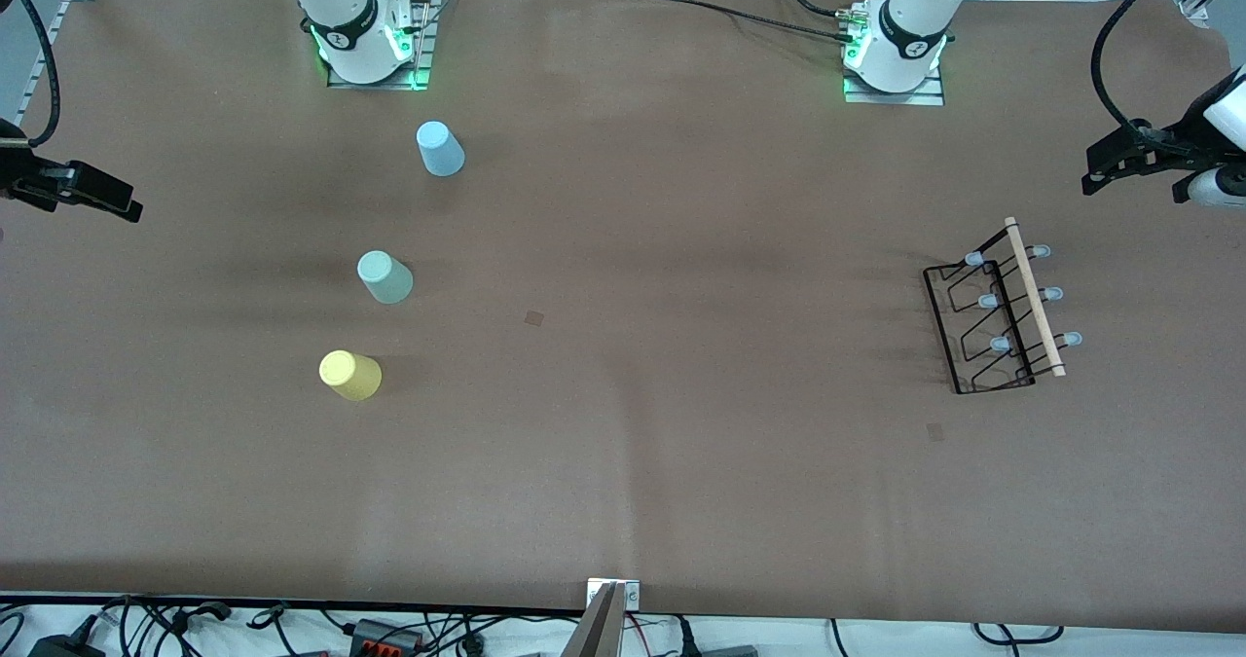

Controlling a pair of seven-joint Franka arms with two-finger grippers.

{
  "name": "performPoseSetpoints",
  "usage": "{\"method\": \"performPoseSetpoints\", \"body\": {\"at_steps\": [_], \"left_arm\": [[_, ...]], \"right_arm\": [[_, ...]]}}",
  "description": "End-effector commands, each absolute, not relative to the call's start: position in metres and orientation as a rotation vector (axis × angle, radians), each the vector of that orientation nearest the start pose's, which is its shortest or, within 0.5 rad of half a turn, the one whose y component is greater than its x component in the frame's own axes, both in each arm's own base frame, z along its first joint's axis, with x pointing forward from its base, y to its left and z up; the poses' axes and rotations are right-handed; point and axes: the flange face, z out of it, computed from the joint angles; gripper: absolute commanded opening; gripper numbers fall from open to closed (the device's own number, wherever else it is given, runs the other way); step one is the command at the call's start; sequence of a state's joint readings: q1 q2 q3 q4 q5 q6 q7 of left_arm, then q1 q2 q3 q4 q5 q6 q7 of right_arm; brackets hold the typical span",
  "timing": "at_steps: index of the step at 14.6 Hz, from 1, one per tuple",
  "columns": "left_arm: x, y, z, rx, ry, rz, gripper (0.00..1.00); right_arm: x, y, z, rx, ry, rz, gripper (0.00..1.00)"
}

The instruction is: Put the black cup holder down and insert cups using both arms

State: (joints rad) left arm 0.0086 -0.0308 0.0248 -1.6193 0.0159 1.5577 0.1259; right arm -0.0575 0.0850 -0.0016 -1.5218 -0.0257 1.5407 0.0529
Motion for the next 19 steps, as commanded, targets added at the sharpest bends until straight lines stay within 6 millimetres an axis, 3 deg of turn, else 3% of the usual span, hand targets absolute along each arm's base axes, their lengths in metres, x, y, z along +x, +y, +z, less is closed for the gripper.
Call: {"method": "performPoseSetpoints", "body": {"at_steps": [1,4,6,8,10,12,14,16,19], "left_arm": [[0.54,0.022,0.624,-3.147,0.169,0.054,1.0],[0.54,0.022,0.624,-3.147,0.169,0.057,1.0],[0.54,0.023,0.624,-3.147,0.167,0.057,1.0],[0.541,0.024,0.622,-3.148,0.165,0.061,1.0],[0.547,0.035,0.6,-3.15,0.126,0.169,1.0],[0.538,0.047,0.581,-3.146,0.116,0.375,1.0],[0.529,0.061,0.57,-3.142,0.084,0.511,1.0],[0.544,0.067,0.536,-3.137,0.062,0.603,0.9],[0.563,0.072,0.491,-3.135,0.055,0.55,0.89]], "right_arm": [[0.574,-0.036,0.601,-3.155,0.184,0.102,1.0],[0.575,-0.035,0.599,-3.156,0.157,0.097,1.0],[0.579,-0.028,0.582,-3.153,0.133,0.162,1.0],[0.587,-0.015,0.542,-3.139,0.091,0.352,1.0],[0.588,0.012,0.51,-3.11,0.017,0.449,1.0],[0.586,0.027,0.468,-3.103,0.017,0.38,1.0],[0.568,0.038,0.421,-3.11,-0.003,0.247,1.0],[0.545,0.056,0.378,-3.121,0.054,0.105,1.0],[0.527,0.09,0.345,-3.119,0.138,0.036,1.0]]}}
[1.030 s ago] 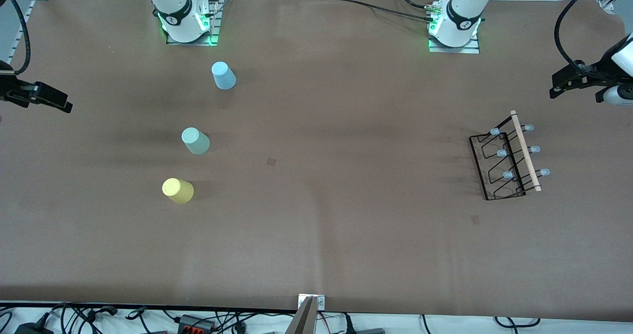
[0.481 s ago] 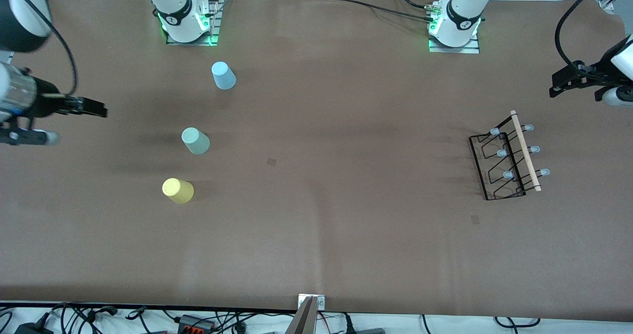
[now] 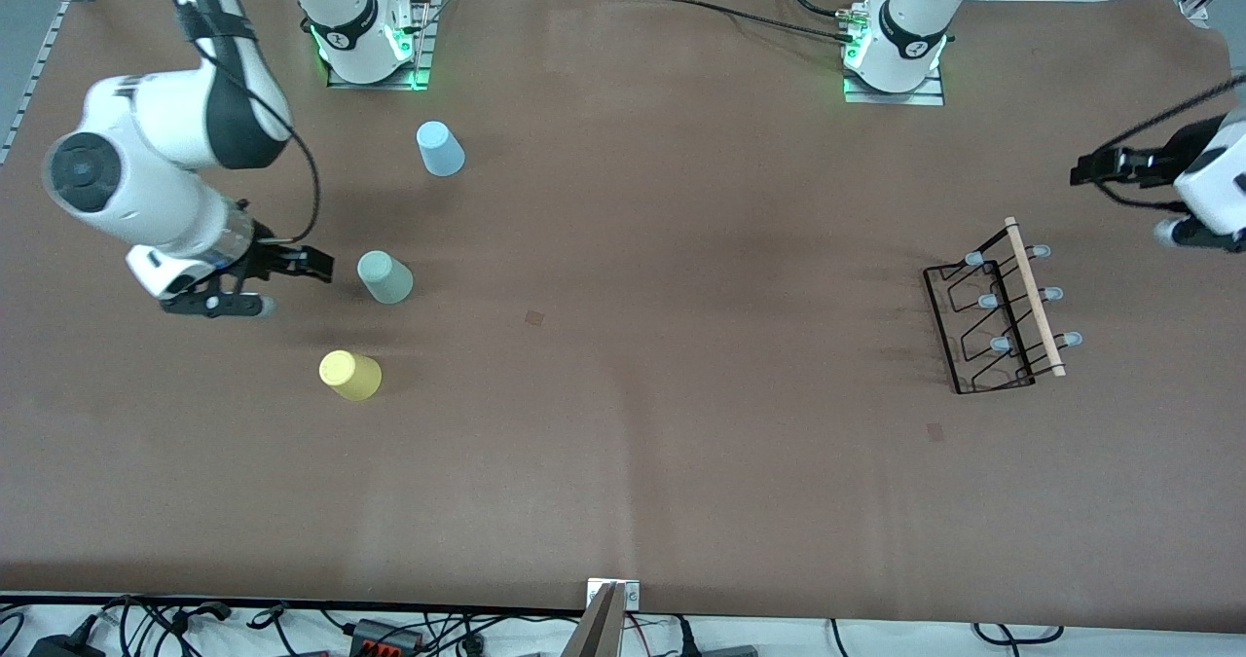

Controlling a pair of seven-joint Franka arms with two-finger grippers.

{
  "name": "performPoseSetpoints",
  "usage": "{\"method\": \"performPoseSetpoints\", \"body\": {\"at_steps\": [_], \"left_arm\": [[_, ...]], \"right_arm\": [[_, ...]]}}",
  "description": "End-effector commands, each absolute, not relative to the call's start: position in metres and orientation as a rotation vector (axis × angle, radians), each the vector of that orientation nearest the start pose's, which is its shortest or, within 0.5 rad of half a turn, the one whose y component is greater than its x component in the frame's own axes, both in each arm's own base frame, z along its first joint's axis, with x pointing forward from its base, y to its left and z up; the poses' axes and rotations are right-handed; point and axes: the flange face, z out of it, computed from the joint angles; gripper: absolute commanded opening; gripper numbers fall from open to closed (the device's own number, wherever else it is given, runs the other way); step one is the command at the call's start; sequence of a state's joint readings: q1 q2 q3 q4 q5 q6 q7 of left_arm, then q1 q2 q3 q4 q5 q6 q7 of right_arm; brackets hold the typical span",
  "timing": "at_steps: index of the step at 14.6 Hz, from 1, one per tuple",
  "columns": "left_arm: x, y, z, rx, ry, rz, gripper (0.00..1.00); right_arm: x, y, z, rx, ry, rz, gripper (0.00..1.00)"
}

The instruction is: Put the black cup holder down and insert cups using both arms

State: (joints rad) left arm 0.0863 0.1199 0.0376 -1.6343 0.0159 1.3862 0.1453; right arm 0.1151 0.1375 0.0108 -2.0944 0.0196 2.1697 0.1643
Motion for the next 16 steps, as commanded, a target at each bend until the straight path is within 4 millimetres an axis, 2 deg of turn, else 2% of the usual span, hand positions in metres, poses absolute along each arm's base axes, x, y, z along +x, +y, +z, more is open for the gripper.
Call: {"method": "performPoseSetpoints", "body": {"at_steps": [1,3,5,9,13,16], "left_arm": [[0.569,0.074,0.475,-3.139,0.053,0.481,0.88],[0.572,0.075,0.447,-3.144,0.054,0.384,0.83],[0.571,0.076,0.419,-3.145,0.055,0.299,0.81],[0.565,0.08,0.383,-3.14,0.051,0.223,0.75],[0.555,0.084,0.352,-3.14,0.036,0.194,0.66],[0.549,0.083,0.336,-3.139,0.032,0.175,0.61]], "right_arm": [[0.519,0.092,0.332,-3.117,0.14,0.012,1.0],[0.508,0.094,0.309,-3.11,0.134,-0.054,1.0],[0.506,0.093,0.285,-3.107,0.148,-0.075,1.0],[0.497,0.092,0.25,-3.102,0.156,-0.118,1.0],[0.492,0.095,0.23,-3.111,0.145,-0.074,1.0],[0.488,0.109,0.22,-3.112,0.152,-0.057,1.0]]}}
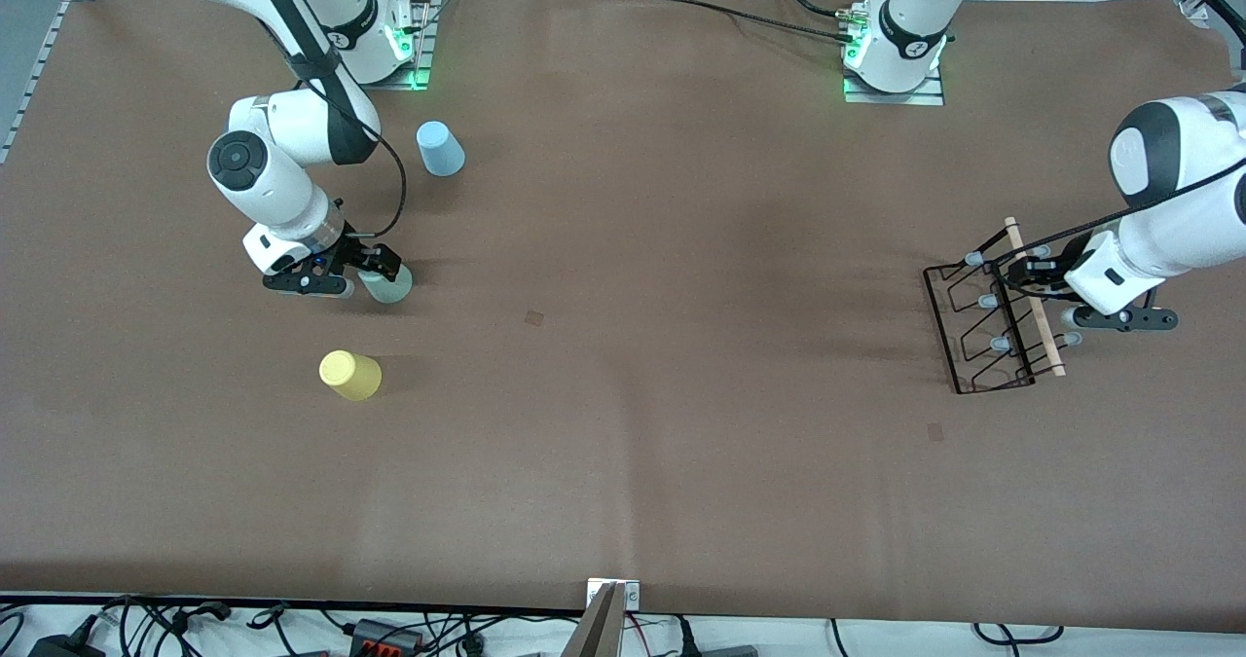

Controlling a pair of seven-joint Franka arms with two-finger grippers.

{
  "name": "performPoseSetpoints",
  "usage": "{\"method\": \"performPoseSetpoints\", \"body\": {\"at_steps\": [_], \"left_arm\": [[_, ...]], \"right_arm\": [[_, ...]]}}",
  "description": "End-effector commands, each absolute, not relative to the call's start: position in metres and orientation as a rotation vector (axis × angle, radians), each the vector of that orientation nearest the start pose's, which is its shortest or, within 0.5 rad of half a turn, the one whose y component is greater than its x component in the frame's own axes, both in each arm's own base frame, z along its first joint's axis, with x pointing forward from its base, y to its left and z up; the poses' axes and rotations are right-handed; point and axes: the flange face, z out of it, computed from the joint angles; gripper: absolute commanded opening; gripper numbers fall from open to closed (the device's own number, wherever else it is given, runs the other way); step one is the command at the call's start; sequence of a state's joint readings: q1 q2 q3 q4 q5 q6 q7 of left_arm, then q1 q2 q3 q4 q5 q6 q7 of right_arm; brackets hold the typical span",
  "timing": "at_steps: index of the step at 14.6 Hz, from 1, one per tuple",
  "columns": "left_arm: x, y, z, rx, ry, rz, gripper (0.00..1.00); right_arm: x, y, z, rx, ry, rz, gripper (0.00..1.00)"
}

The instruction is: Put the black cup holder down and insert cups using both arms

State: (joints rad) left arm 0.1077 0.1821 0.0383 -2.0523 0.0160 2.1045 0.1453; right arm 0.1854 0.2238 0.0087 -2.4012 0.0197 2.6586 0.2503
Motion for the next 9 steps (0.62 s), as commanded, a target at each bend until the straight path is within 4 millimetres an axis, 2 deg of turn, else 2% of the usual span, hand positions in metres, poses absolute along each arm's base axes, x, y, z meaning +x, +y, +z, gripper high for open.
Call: {"method": "performPoseSetpoints", "body": {"at_steps": [1,5,7,9], "left_arm": [[0.5471,0.083,0.3338,-3.139,0.022,0.18,0.58],[0.5471,0.083,0.3338,-3.139,0.02,0.18,0.26],[0.5469,0.083,0.3328,-3.139,0.006,0.184,0.13],[0.5488,0.0832,0.3366,-3.139,-0.008,0.175,0.05]], "right_arm": [[0.4865,0.1145,0.2181,-3.111,0.181,-0.049,1.0],[0.4863,0.12,0.2117,-3.112,0.177,-0.048,1.0],[0.4877,0.118,0.213,-3.112,0.163,-0.054,1.0],[0.4895,0.1169,0.2143,-3.111,0.165,-0.063,1.0]]}}
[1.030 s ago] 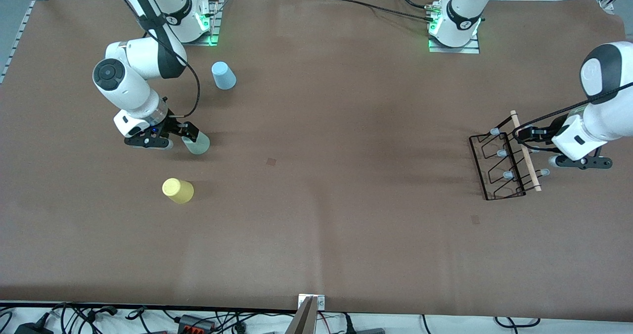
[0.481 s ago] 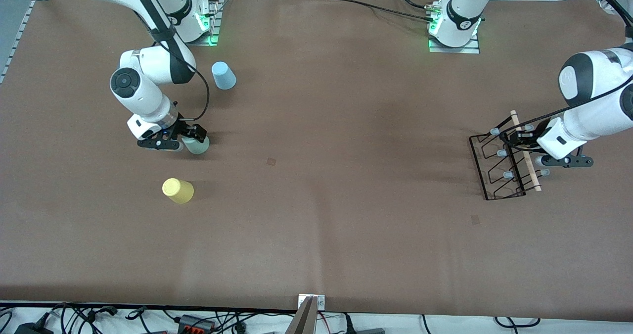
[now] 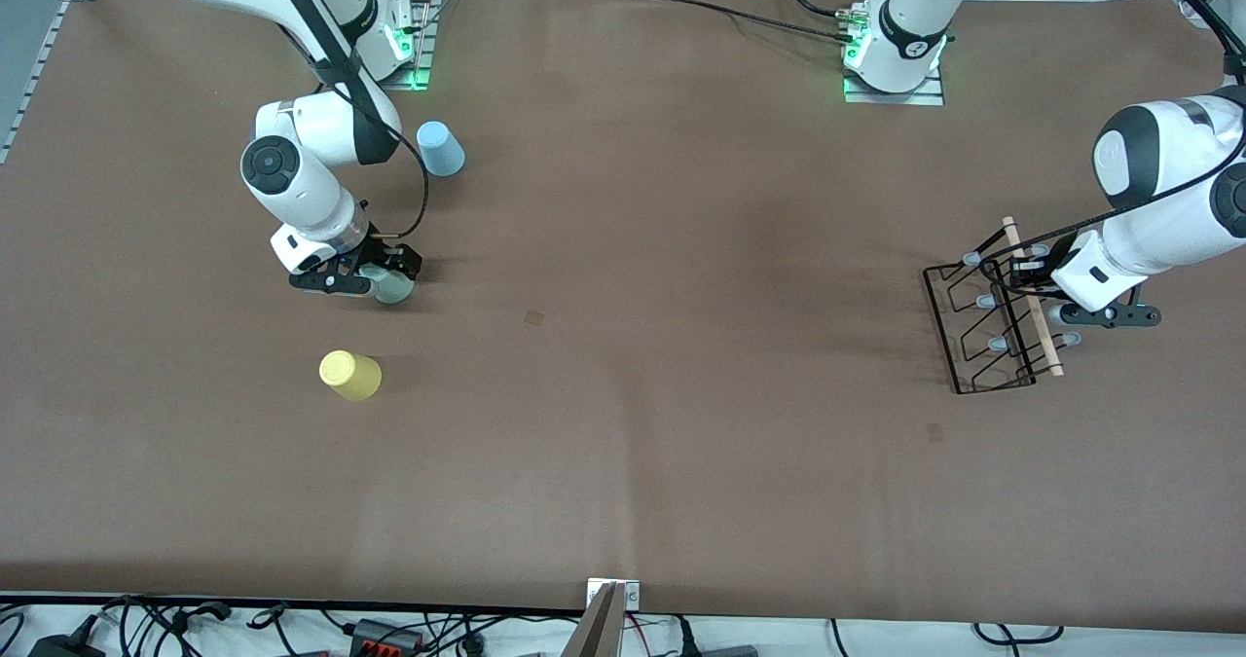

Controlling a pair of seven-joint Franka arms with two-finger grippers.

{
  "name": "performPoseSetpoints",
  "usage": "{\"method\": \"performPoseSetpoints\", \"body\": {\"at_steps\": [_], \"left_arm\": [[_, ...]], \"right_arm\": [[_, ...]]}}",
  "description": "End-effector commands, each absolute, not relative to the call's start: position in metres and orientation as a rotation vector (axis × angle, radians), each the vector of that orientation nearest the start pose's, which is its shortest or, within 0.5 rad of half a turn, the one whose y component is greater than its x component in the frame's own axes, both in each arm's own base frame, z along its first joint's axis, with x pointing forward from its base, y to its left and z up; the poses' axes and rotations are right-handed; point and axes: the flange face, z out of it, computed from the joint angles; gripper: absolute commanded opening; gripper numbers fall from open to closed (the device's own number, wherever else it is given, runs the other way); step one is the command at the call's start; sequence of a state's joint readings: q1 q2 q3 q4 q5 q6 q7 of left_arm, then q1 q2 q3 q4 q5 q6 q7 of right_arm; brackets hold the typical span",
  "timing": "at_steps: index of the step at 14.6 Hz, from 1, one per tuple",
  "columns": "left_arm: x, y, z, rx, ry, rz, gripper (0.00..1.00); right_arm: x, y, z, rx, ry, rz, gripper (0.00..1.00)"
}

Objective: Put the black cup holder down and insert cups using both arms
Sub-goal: 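Carry the cup holder toward the table middle with the left gripper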

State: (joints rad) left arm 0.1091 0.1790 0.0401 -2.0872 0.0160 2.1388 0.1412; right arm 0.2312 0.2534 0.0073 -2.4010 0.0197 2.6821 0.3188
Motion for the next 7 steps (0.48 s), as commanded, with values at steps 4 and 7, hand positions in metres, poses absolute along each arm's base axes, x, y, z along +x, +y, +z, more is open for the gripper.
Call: {"method": "performPoseSetpoints", "body": {"at_steps": [4,7], "left_arm": [[0.559,0.078,0.361,-3.137,0.014,0.129,0.01],[0.571,0.064,0.394,-3.139,0.051,0.182,0.01]], "right_arm": [[0.491,0.113,0.215,-3.108,0.177,-0.077,1.0],[0.492,0.113,0.216,-3.107,0.179,-0.079,1.0]]}}
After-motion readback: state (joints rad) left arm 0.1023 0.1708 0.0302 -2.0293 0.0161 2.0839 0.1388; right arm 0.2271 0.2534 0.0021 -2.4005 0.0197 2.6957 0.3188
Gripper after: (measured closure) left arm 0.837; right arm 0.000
